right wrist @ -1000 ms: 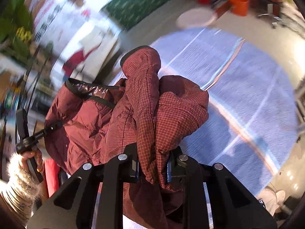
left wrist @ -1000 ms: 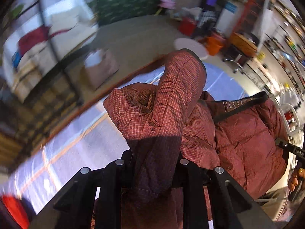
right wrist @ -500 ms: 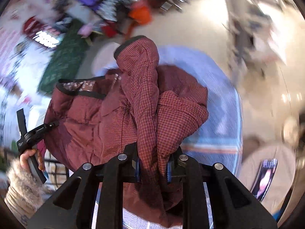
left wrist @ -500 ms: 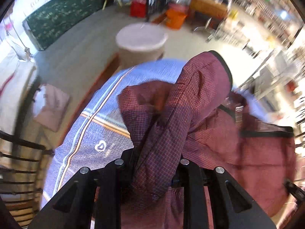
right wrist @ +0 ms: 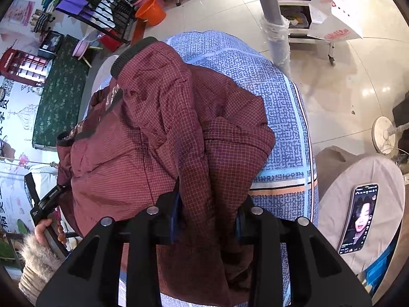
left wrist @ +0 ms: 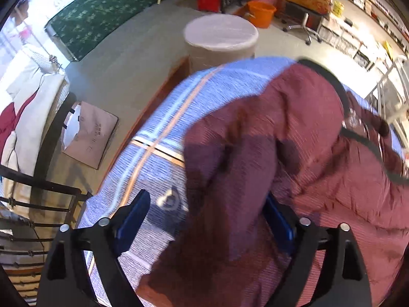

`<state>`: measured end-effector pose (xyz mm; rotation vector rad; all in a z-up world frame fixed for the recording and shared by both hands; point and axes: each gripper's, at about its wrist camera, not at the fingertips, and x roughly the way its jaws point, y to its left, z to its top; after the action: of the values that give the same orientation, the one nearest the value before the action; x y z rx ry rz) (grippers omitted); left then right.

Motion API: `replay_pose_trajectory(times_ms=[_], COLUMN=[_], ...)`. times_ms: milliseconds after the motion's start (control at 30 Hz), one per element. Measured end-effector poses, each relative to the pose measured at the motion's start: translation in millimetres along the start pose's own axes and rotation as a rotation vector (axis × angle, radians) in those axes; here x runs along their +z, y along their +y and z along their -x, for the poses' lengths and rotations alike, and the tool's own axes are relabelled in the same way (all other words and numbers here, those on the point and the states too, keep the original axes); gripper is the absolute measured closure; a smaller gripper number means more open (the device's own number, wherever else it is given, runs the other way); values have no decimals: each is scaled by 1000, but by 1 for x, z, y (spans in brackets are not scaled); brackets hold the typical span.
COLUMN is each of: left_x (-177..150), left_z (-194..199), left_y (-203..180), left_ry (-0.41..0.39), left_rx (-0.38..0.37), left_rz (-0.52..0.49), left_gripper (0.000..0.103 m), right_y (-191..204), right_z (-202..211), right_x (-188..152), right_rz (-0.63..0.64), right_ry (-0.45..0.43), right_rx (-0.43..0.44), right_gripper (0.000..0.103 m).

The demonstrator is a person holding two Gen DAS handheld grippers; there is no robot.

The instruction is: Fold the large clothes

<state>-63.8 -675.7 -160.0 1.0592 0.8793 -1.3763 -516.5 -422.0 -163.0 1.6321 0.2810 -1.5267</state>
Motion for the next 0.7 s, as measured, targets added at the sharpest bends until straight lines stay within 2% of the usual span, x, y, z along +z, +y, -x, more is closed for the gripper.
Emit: replay_pose_trajectory(times_ms=[33,100,233,300,367,400,433,500,567,600,667,700], left_x=[2,3,-1,-2,0,1,2,5,5,3,-8,-14], left_z=[3,9,29,39,51,60,67,89,110,115,128,131], left_y=[5,11,9,13,23,30,36,52,68,69,60,55], left_ry=[-12,-32,-69,-77,-82,-90,-101,-152,-178,-171,-153,-143], left_rx=[8,27,71,56,3,-43,-74,-114,-161,-161,-128,-105], left_rz=[2,-19,-145,-163,-145,-121,-94,-5,88,94,20,-11], left_gripper=[8,5,5,5,5,5,6,6,6,6,6,6], right_y=[1,0,4,7,6,6,6,9,18,25,44,49], right_z=[0,4,7,14,23,29,34,52,70,77,85,85], right_x=[1,-2,0,0,-1,-2,-3,-4,-6,-9,-17,-20], right_rz=[-2,-24,-45,-44,-58,-66,-69,-64,-28,1,72,89], right_ry=[2,6,16,13,4,-5,-15,-63,-110,-118,-106,-95], right_rx=[-9,-9,-25,-34,-39,-45,-52,-71,-71,-71,-73,-66], right_gripper=[65,64,62,61,60,57,45,35,35,35,30,20])
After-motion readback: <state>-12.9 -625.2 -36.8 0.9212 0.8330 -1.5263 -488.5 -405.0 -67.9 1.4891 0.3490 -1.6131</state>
